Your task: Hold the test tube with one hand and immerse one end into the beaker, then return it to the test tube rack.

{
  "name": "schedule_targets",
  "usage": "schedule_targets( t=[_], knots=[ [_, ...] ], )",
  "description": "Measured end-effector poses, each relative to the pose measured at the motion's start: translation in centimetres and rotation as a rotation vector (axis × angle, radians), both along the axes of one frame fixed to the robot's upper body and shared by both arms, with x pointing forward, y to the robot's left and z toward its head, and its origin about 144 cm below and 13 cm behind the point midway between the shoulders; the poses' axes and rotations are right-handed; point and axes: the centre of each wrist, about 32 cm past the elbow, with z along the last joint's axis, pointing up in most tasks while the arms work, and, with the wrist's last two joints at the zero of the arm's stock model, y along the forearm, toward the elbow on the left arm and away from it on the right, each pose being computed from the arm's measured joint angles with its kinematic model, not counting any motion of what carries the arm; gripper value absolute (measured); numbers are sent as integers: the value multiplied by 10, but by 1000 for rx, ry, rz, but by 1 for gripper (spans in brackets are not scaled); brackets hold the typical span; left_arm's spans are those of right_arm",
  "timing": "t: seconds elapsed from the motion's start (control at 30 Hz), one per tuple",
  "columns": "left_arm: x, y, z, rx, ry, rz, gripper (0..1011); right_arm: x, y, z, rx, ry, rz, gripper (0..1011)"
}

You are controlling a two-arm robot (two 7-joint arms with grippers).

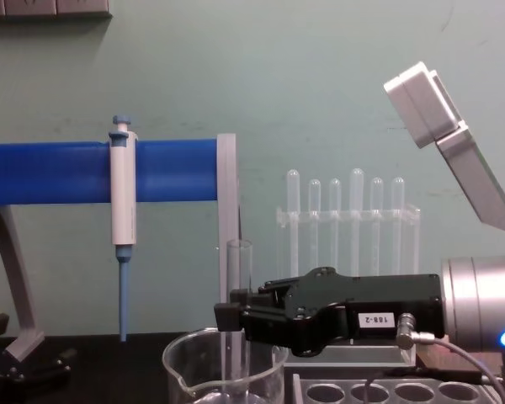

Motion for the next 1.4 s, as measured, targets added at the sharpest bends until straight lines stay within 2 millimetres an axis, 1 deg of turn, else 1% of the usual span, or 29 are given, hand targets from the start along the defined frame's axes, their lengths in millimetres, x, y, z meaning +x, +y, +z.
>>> schedule_targets(
  t=[0.6,1.4],
  knots=[
    [0,0,0,0,0,0,1000,0,2,-11,-4,18,-2,235],
    [0,0,0,0,0,0,1000,0,2,-9,-3,15,-1,236]
  ],
)
